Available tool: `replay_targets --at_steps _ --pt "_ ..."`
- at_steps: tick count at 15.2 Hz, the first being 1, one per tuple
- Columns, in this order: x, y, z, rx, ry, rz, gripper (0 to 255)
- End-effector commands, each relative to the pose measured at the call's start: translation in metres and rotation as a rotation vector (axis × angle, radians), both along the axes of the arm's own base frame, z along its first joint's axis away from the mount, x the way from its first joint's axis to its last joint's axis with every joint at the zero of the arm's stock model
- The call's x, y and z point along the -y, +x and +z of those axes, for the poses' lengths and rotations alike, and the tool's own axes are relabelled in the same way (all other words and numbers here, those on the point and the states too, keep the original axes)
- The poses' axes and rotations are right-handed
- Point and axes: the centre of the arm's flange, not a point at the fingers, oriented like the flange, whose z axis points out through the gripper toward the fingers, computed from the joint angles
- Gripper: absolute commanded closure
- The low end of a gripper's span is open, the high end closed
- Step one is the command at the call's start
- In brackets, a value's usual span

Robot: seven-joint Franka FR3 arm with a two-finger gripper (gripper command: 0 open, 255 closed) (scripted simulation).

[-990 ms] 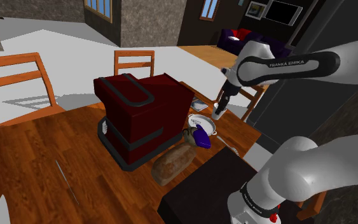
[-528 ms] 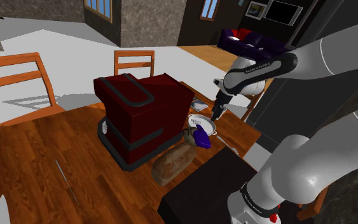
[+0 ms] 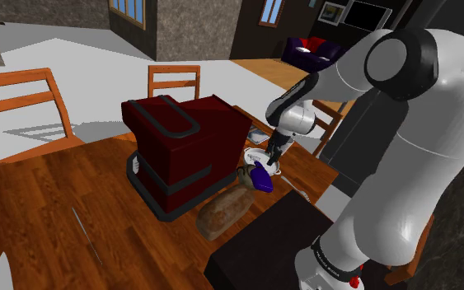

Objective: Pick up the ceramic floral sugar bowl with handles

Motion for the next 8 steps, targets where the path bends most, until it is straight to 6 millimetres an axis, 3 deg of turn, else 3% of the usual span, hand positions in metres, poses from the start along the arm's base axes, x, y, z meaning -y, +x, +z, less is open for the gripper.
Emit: replay_targets --at_steps 1,8 --pt "0.008 0.007 -0.018 0.0 0.007 0.031 0" --pt "0.008 0.007 -0.058 0.0 0.007 0.031 0"
